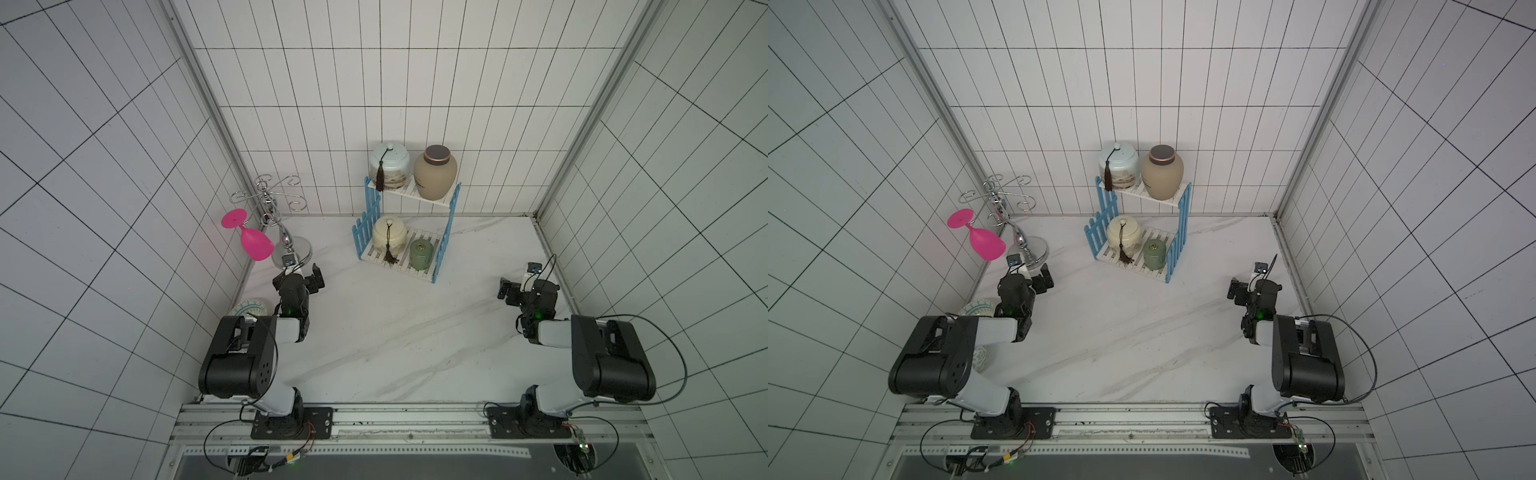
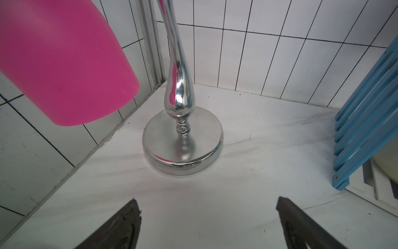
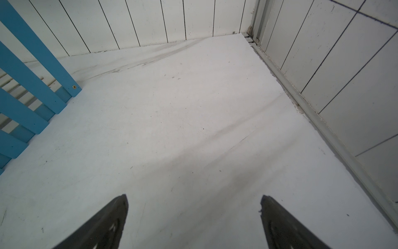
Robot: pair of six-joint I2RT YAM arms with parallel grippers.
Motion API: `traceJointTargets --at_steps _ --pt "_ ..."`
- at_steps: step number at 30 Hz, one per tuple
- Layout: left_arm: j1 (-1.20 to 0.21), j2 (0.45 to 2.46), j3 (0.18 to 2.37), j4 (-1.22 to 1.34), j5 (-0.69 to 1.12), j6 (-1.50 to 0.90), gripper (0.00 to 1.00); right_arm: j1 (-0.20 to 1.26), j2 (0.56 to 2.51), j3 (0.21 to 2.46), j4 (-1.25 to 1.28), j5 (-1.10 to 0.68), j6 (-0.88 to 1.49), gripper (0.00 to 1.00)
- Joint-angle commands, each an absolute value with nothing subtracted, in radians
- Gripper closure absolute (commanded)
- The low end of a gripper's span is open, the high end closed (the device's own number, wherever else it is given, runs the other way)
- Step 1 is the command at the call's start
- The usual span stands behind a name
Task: Remove the tea canisters from the shelf
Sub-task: Adjust the shelf at the center of the board.
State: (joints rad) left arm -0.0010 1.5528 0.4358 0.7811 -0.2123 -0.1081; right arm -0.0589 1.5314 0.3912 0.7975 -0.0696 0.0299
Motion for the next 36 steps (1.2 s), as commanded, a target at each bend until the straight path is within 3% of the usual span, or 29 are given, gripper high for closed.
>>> traceJointTargets --at_steps 1,9,21,25,32,36 --pt "0.0 1.566 0.451 0.775 -0.197 -0.105 0.01 -0.068 1.542 0.429 0.822 -0.086 0.032 0.01" --pt "-0.006 1.494 0.45 0.75 -0.177 -0.078 0.01 -0.063 1.504 0.422 0.806 -0.001 0.061 0.01" --pt "-0.02 1.182 0.77 -0.101 -0.111 -0.112 0.01 -0.056 1.159 0.589 0.253 0.178 0.266 0.01" --pt "-0.02 1.155 0.889 -0.345 -0.078 -0.115 0.01 -0.062 1.062 0.703 0.001 0.234 0.494 0.01" --pt "0.007 1.074 0.838 -0.342 0.087 -0.027 0.01 -0.046 1.09 0.777 -0.136 0.04 0.677 0.01" --pt "0.049 1.069 0.809 -0.306 0.109 -0.025 0.01 0.075 1.135 0.86 -0.209 0.118 0.624 0.01"
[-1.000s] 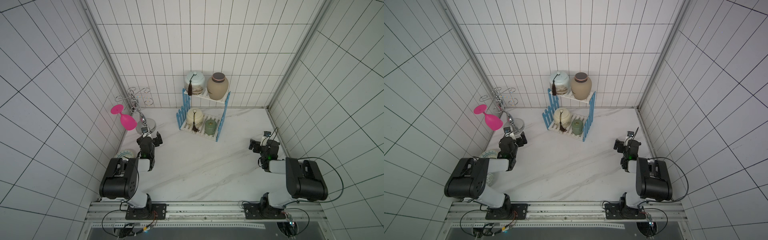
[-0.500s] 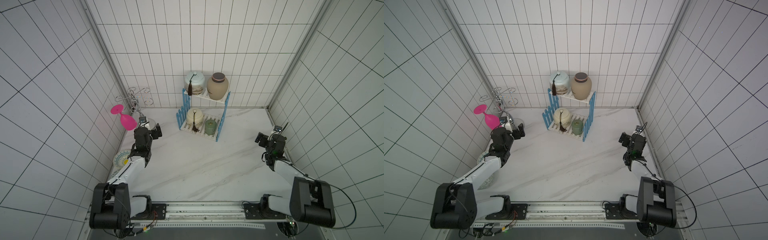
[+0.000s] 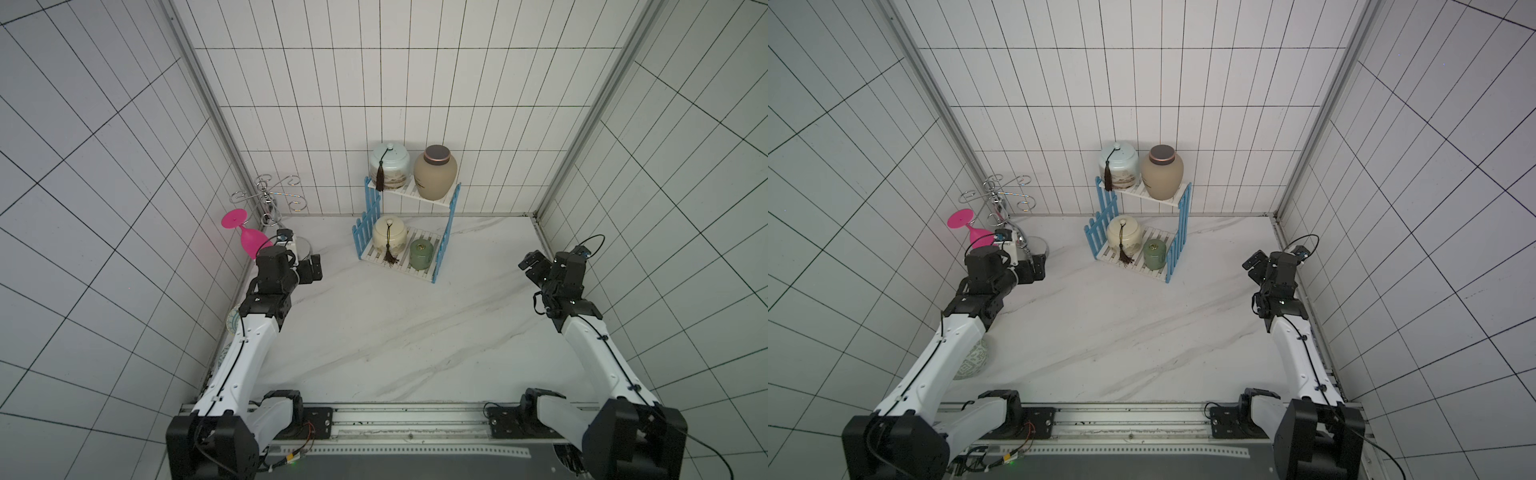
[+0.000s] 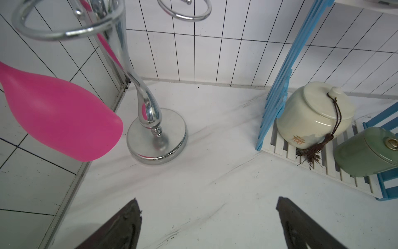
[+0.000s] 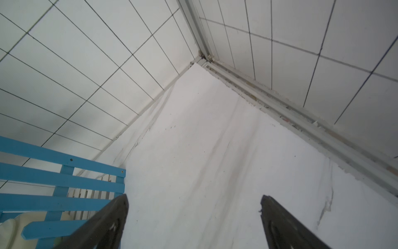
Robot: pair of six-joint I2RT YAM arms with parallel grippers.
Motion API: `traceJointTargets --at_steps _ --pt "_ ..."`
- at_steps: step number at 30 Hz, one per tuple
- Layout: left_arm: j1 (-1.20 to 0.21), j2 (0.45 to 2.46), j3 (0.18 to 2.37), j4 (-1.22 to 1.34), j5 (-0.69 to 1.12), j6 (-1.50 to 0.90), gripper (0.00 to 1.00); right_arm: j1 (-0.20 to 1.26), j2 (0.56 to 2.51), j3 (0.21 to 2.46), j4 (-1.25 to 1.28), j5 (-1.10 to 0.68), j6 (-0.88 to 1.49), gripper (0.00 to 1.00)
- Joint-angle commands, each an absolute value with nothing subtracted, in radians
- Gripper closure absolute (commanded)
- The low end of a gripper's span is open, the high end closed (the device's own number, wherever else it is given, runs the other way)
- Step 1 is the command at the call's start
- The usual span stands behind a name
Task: Remove the tea canisters from the shelf
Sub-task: Adjust the shelf at the center of the board.
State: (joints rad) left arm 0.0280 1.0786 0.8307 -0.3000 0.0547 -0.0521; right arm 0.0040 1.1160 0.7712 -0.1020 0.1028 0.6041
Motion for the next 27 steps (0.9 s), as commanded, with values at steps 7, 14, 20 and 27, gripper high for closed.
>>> traceJointTargets --at_steps 7,14,20,27 --pt "0.051 1.052 0.774 -0.3 0.142 -0.03 0.01 0.257 1.221 0.943 -0.225 0.163 0.65 0.01" --pt "0.063 1.042 0.755 -0.279 0.151 -0.026 0.01 0.44 1.323 1.041 -0.23 0.249 0.645 0.01" --pt "0.064 1.034 0.742 -0.27 0.156 -0.023 0.01 0.545 1.443 1.128 -0.232 0.296 0.642 0.01" --pt "0.064 1.027 0.738 -0.268 0.165 -0.023 0.01 0.608 1.559 1.228 -0.236 0.342 0.631 0.01"
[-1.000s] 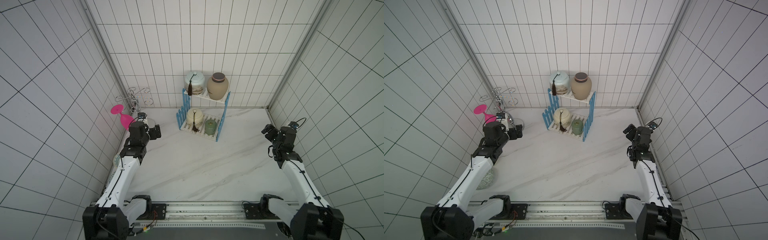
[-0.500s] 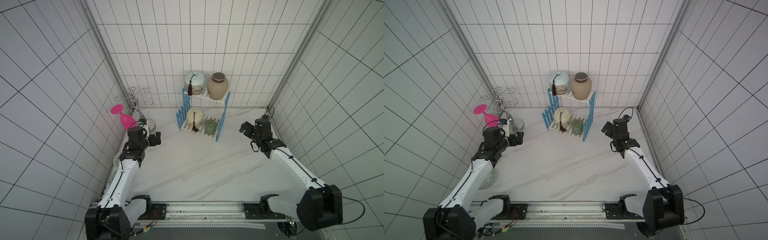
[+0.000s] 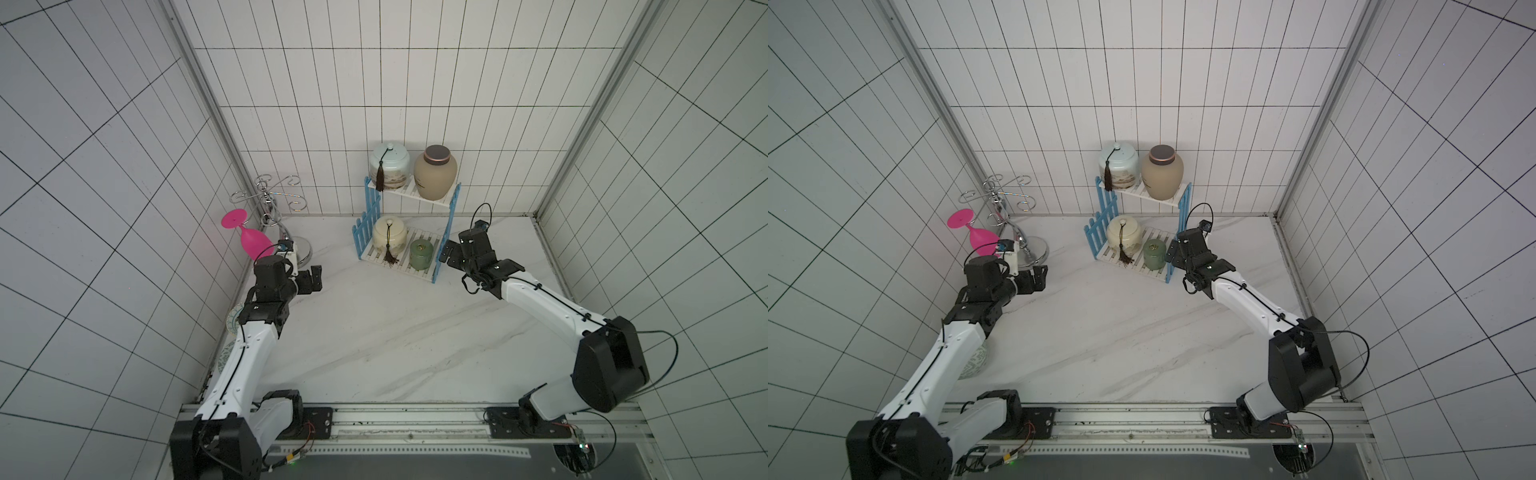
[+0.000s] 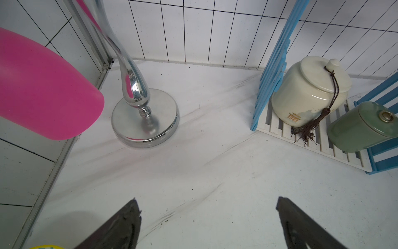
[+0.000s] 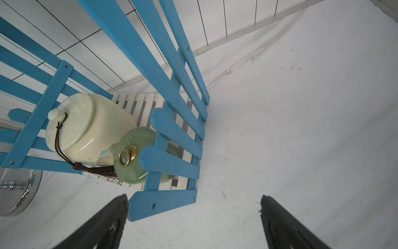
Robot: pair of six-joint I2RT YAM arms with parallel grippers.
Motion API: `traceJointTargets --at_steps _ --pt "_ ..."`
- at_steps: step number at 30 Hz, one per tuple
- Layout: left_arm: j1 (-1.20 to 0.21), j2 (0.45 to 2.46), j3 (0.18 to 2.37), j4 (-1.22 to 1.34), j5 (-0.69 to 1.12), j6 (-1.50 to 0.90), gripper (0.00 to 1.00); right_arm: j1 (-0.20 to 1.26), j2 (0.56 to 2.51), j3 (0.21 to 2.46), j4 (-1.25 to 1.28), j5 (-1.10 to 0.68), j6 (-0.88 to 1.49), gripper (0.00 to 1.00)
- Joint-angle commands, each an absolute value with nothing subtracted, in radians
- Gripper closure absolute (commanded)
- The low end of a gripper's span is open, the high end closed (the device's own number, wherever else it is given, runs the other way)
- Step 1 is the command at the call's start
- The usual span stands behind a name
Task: Remove the tea canisters from the shelf
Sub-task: Adjust the shelf at the center of the board.
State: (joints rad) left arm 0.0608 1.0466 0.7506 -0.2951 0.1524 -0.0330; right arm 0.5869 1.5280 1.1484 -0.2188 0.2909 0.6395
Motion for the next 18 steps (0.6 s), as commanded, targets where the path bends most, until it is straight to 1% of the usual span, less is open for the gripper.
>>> traceJointTargets --at_steps 1,8,14,18 --pt "0.064 1.026 0.739 -0.268 0.166 -0.023 0.01 0.613 1.574 1.241 -0.237 0.347 0.631 0.01" --pt "0.063 1.025 0.739 -0.268 0.166 -0.023 0.01 0.64 1.678 1.335 -0.262 0.426 0.623 0.0" --pt "0.058 1.019 0.738 -0.268 0.164 -0.022 0.01 0.648 1.747 1.397 -0.291 0.465 0.636 0.03" --pt "0.057 1.014 0.74 -0.269 0.161 -0.02 0.01 0.654 1.778 1.415 -0.296 0.491 0.636 0.08"
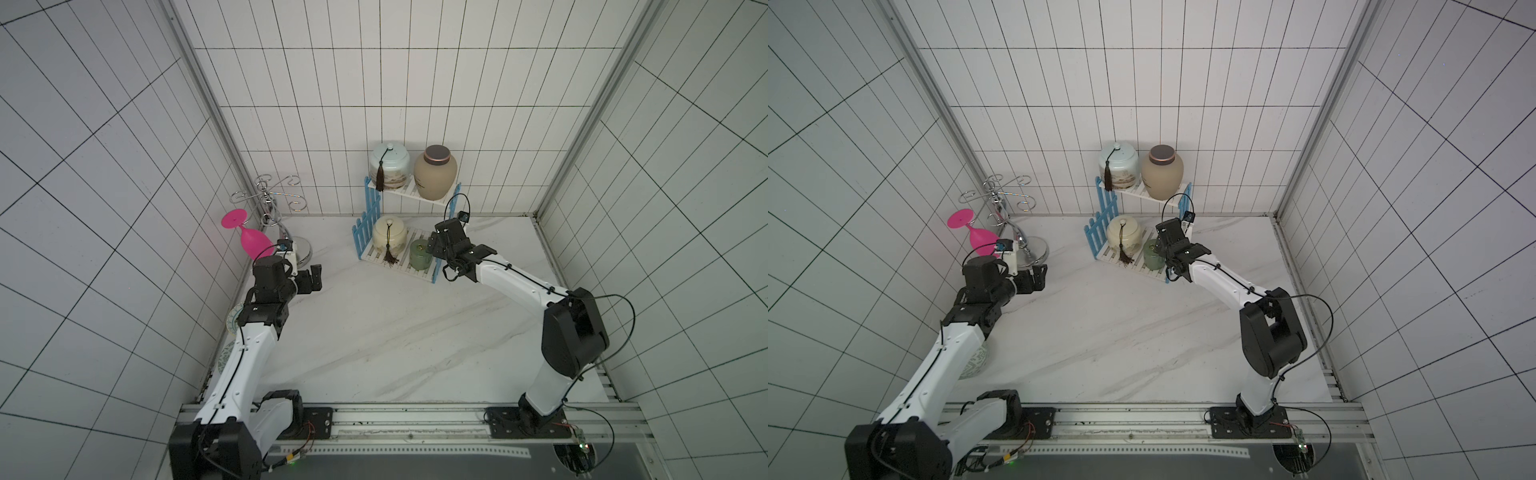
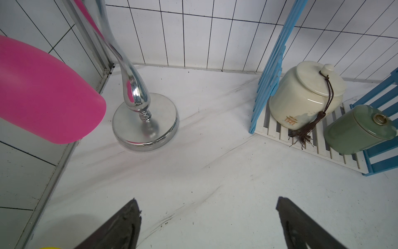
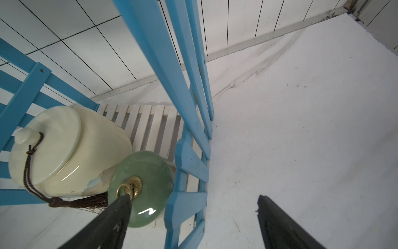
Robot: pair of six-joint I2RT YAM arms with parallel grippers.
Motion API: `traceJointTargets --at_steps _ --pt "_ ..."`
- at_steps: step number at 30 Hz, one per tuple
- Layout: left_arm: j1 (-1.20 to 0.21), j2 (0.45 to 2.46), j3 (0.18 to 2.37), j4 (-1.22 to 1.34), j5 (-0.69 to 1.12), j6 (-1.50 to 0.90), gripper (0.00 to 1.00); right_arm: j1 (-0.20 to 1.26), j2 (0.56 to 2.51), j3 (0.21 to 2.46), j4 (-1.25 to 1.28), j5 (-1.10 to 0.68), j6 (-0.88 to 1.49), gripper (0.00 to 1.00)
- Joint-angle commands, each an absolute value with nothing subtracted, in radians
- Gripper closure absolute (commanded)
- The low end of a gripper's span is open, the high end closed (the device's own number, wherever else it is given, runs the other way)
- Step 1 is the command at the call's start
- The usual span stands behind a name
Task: Remove the tea canisters from the shelf
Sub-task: Adjust the shelf at the center of the board.
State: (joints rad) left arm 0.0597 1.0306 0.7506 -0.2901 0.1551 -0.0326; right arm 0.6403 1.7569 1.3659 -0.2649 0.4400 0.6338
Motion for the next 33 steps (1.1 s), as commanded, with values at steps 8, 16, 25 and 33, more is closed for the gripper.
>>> traceJointTargets --at_steps 8,16,25,33 --pt "0.057 1.013 0.738 -0.268 0.153 -0.014 0.01 0.662 1.804 1.403 -0.298 0.498 0.645 0.2" --pt "0.058 1.009 0.741 -0.272 0.147 -0.016 0.01 0.663 1.821 1.383 -0.284 0.497 0.642 0.3" --pt "0.06 1.009 0.743 -0.272 0.143 -0.015 0.01 0.664 1.847 1.385 -0.279 0.5 0.622 0.37" --pt "0.062 1.008 0.744 -0.272 0.138 -0.014 0.01 0.664 1.852 1.37 -0.267 0.483 0.614 0.53"
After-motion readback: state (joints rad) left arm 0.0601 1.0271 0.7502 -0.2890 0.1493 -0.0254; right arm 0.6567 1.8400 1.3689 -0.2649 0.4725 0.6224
